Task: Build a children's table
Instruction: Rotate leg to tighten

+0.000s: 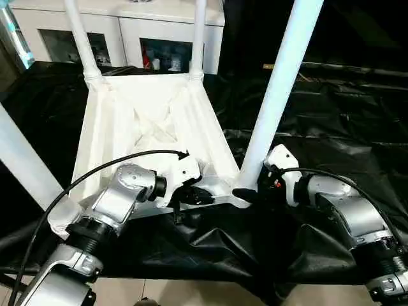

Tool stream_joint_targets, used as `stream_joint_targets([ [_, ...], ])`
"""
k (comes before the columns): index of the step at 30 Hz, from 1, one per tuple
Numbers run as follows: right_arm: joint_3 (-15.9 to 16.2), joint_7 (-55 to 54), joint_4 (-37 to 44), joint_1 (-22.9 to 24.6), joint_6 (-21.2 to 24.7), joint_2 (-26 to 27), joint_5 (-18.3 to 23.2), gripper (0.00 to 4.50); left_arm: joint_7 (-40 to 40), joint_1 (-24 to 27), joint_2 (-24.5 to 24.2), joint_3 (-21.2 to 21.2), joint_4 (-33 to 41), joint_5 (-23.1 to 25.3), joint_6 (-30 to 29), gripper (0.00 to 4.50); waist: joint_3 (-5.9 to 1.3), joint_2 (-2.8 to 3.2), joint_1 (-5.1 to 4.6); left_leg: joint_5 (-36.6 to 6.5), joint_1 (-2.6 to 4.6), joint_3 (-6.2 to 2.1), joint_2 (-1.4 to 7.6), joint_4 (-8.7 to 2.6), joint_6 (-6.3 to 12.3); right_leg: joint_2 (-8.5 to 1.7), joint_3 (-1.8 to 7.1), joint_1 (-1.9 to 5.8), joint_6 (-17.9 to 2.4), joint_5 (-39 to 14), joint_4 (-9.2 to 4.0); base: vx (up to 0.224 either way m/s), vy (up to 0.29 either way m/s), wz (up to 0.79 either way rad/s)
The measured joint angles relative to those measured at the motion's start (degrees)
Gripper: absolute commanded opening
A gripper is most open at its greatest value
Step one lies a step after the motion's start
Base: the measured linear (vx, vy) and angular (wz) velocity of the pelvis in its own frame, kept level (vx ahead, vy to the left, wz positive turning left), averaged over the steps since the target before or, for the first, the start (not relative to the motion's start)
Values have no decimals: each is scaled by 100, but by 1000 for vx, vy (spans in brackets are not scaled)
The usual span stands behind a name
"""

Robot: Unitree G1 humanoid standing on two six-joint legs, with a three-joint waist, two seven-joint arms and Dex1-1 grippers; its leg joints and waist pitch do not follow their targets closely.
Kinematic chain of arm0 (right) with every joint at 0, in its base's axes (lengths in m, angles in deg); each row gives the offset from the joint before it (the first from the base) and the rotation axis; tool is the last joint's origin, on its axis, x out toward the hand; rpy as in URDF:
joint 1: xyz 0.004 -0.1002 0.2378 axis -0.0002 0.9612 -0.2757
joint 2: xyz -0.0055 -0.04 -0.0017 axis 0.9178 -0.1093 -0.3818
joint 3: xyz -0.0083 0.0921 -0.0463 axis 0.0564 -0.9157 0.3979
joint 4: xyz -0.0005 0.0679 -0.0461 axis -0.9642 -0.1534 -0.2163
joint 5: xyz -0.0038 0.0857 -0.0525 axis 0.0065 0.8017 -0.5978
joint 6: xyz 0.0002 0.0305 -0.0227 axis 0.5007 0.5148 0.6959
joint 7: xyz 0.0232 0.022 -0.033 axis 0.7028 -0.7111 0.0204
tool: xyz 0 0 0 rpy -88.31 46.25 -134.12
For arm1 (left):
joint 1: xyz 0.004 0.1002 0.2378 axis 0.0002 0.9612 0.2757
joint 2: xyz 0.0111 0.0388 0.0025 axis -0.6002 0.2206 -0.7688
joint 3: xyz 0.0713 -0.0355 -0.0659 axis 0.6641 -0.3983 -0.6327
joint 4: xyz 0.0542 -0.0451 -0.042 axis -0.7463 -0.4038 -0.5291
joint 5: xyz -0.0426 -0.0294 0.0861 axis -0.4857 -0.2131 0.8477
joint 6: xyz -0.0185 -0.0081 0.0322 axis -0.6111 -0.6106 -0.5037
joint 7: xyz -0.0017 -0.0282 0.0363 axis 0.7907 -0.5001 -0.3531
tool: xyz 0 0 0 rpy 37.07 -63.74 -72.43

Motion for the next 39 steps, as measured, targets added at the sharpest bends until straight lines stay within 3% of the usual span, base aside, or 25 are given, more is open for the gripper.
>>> stream_joint_targets([
  [13, 4, 2, -30, 37, -14, 103, 26, 279, -90, 22, 4, 0, 27, 15, -74, 0, 0, -2, -30, 0, 2, 1, 1, 8, 0, 1, 2, 1, -1, 1, 7, 0, 0, 0],
  [17, -413, -1140, -498, -44, 6, 771, -15, 268, -859, -152, 356, -58, -324, 275, -92, 0, -5, -24, -47, 3, 22, 1, 1, 35, -1, 1, 9, 11, -6, 5, 33, 0, 0, 0],
  [24, -1079, -3638, -1496, -630, 60, 1906, -126, 263, -2416, -581, 1279, -103, -1043, 675, -399, 0, -20, -75, -142, 3, 33, -5, -13, 44, -3, 1, 10, 13, 11, 2, 30, 0, 0, 0],
  [30, -1239, -4477, -1950, -937, -62, 2312, -305, 263, -2849, -745, 1618, -98, -1329, 858, -471, 0, -61, -96, -201, 3, 31, -10, -20, 42, -3, 1, 9, 18, 18, 3, 26, 0, 0, 0],
  [31, -1240, -4484, -1973, -941, -95, 2321, -315, 318, -2849, -750, 1619, -98, -1339, 858, -470, 0, -66, -93, -200, 3, 30, -9, -20, 40, -3, 1, 10, 18, 19, 2, 24, 0, 0, 0],
  [36, -1215, -4430, -2094, -942, -158, 2302, -393, 352, -2805, -755, 1610, -93, -1421, 844, -271, 0, -65, -91, -184, 3, 23, -11, -20, 37, -3, 1, 5, 15, 18, 3, 22, 0, 0, 0],
  [39, -1031, -4030, -2083, -925, -149, 2101, -467, 383, -2645, -751, 1542, -96, -1425, 792, -191, 0, -63, -88, -183, 3, 18, -10, -20, 29, -3, 1, 3, 14, 17, 4, 8, 0, 0, 0],
])
